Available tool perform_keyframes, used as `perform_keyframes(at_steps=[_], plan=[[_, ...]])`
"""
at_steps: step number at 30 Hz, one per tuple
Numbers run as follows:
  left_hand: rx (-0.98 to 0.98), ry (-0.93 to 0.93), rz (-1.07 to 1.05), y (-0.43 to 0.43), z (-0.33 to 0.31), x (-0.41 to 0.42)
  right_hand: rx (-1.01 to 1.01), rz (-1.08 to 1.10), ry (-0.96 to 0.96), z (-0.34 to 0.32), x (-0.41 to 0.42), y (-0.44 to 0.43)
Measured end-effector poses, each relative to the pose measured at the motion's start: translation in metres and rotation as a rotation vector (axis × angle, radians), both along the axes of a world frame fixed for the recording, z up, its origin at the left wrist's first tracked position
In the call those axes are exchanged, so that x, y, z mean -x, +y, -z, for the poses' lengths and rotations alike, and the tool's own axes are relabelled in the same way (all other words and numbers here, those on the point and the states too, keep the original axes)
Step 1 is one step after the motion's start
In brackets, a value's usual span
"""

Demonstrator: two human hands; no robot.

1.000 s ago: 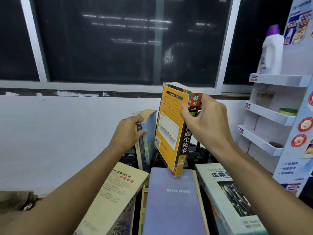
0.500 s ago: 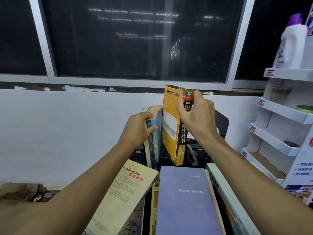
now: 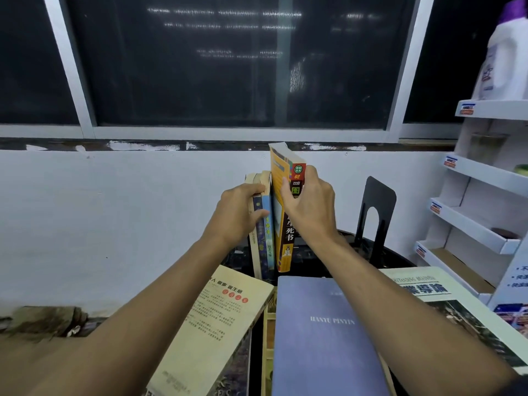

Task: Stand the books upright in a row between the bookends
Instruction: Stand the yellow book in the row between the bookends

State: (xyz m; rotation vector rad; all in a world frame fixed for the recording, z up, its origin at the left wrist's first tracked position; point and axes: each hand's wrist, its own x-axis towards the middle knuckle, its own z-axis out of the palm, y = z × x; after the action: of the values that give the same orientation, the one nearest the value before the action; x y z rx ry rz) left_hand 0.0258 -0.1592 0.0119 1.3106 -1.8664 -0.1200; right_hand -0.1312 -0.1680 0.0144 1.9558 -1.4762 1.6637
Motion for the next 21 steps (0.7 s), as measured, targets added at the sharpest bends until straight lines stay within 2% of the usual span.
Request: perform_keyframes(at_steps=[7, 14, 21], plan=[[0.018, 0.033, 0.004, 0.001, 0.002, -0.003, 0.003, -0.006, -0.008, 0.014, -0.003, -0.004], [0.02, 0.035, 0.011, 0.001, 0.004, -0.003, -0.078, 0.017, -0.01, 0.031, -0.004, -0.008], [0.022, 0.025, 0.011, 0.001, 0.002, -0.002, -0.134, -0.067, -0.015, 0.028, 0.006, -0.007]])
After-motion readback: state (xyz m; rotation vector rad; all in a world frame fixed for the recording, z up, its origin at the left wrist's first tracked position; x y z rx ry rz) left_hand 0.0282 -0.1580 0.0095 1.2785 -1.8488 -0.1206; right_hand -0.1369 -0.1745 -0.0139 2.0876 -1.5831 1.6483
